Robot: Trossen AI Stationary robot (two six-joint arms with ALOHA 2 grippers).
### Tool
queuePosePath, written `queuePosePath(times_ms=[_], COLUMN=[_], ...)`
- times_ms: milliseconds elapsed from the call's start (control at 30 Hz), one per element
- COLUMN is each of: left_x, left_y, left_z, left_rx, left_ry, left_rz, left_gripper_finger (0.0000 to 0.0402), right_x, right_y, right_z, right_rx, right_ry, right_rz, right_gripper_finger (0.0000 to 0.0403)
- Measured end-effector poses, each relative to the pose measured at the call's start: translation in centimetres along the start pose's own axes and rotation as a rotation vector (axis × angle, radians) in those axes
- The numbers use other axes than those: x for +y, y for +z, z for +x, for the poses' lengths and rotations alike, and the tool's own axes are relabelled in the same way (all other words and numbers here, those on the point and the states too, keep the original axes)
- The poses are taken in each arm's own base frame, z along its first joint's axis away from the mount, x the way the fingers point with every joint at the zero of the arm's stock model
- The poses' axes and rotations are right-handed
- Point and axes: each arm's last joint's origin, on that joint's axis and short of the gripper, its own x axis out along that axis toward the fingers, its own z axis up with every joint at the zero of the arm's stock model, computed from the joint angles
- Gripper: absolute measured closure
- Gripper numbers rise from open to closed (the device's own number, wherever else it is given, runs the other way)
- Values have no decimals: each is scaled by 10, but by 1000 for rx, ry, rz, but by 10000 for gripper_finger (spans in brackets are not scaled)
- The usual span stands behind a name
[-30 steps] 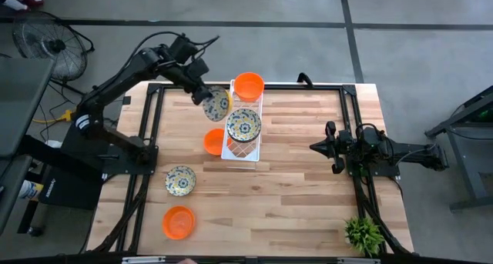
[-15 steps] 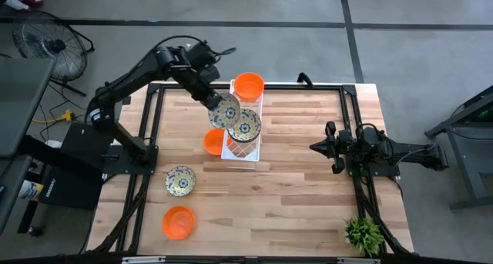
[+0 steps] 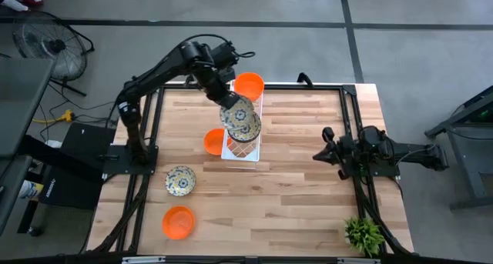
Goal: Pick & Place Mini bowls
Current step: Stack the white and yellow bowl on the stacked white and yellow bowls on the shelf
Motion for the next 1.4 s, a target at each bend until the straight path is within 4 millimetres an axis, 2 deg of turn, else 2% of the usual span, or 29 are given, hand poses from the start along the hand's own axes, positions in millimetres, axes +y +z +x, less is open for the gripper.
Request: queuePosePath(times_ms=[133, 433, 767, 967, 1200, 1400], left_x=[-6, -17, -19, -19, -18, -19], left_y=[8, 4, 13, 15, 15, 15], left_z=[6, 10, 36, 40, 40, 40], left_rx=[2, 6, 51, 51, 53, 49], left_ry=[-21, -8, 36, 61, 56, 59], left_rz=[13, 45, 49, 58, 64, 74], left_gripper_finger=[400, 400, 400, 399, 368, 358], right_x=[1, 3, 5, 6, 6, 6], right_y=[0, 0, 0, 0, 0, 0], right_z=[0, 0, 0, -1, -1, -1], right_rx=[0, 8, 16, 20, 22, 22], right_ry=[45, 113, 171, 197, 213, 214], right_rz=[-31, -32, -32, -32, -32, -32], right_gripper_finger=[402, 402, 402, 402, 402, 402])
